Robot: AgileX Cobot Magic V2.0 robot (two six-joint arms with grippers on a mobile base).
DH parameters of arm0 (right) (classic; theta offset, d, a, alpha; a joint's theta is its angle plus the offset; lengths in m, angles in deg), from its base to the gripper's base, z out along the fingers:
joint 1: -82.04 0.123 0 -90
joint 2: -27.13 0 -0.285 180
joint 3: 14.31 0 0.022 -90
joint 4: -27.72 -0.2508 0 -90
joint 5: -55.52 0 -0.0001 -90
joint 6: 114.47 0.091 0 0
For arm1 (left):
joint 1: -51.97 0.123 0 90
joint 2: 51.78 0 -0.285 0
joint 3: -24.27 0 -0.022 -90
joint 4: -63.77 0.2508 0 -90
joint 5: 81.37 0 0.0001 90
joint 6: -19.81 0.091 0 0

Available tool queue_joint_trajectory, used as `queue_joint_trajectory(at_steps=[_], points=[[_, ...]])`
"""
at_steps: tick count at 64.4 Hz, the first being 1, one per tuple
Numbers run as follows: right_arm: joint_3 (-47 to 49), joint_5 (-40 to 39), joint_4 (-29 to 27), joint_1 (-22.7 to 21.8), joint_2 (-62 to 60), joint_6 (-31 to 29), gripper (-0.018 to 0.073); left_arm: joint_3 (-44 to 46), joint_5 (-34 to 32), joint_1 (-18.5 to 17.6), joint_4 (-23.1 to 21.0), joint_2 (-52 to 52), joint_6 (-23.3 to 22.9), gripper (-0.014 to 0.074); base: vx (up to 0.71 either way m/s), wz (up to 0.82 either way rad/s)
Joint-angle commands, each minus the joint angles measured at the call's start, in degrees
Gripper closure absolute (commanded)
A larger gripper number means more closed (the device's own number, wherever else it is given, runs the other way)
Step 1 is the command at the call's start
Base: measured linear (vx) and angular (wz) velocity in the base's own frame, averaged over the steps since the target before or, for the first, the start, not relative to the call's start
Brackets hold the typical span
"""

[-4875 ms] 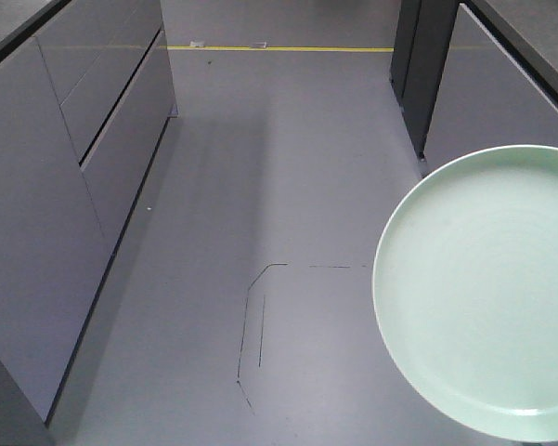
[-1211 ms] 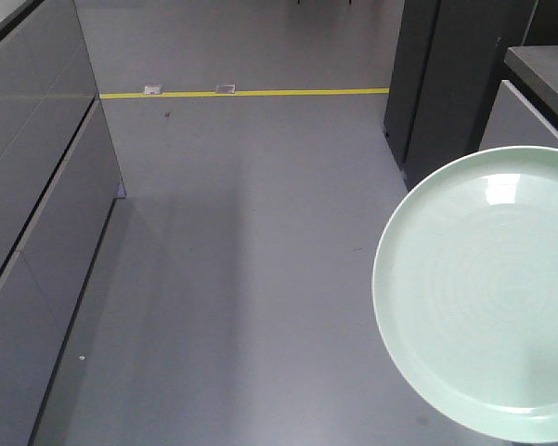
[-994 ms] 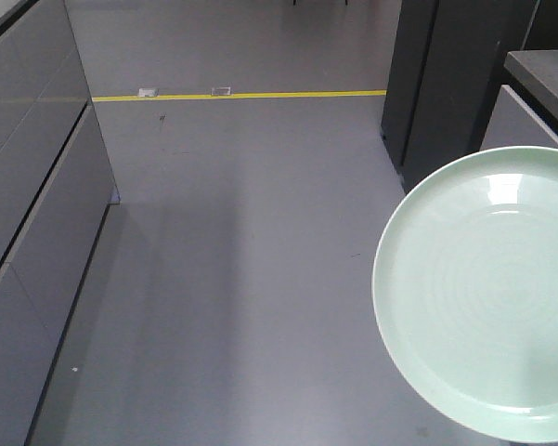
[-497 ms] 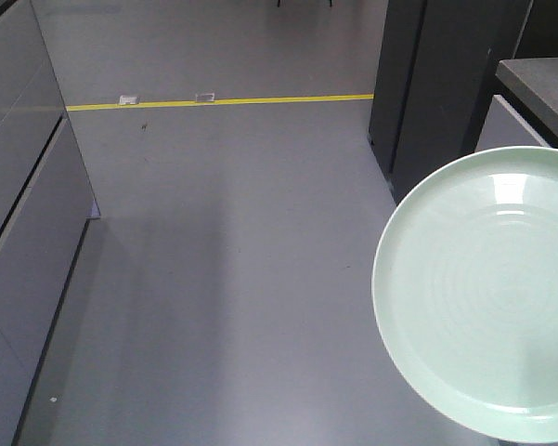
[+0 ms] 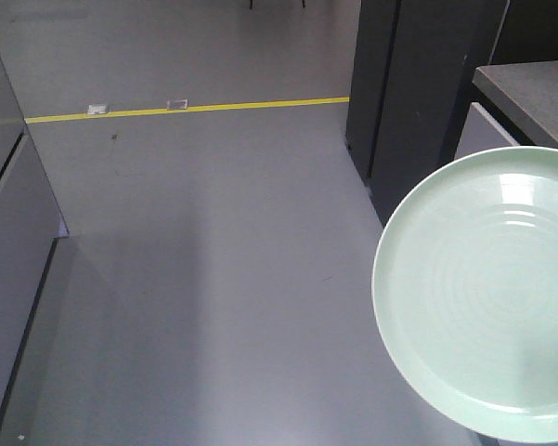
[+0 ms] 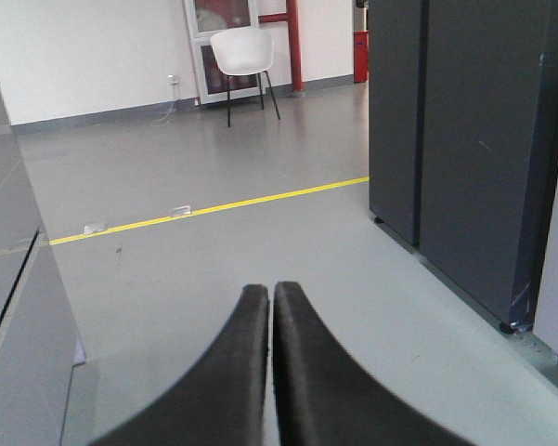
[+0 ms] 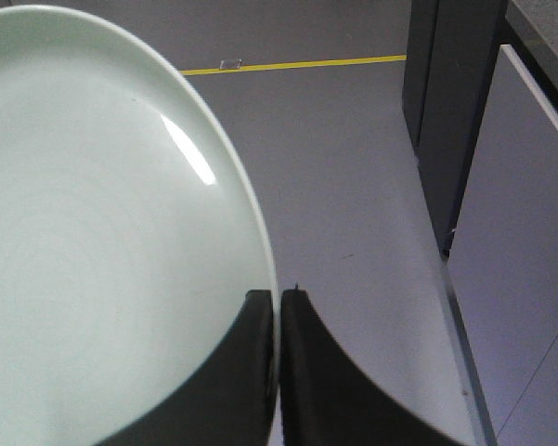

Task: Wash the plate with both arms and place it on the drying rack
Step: 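Turn the base toward the counter with the sink, plate held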

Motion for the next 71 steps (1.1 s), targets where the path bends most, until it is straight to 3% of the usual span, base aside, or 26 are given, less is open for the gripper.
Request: queue_joint_trajectory(at_steps=[1,71], points=[[1.44,-4.43,-0.05,-0.24,0.4,-0.44,0.0563,-1.62,-4.25,0.05,-0.23,0.85,-0.58,0.0593,0.16,-0.17],[1.44,-4.43,-0.05,-0.24,0.4,-0.44,0.0563,-1.62,-4.25,0.05,-0.23,0.85,-0.58,0.0593,0.14,-0.24]])
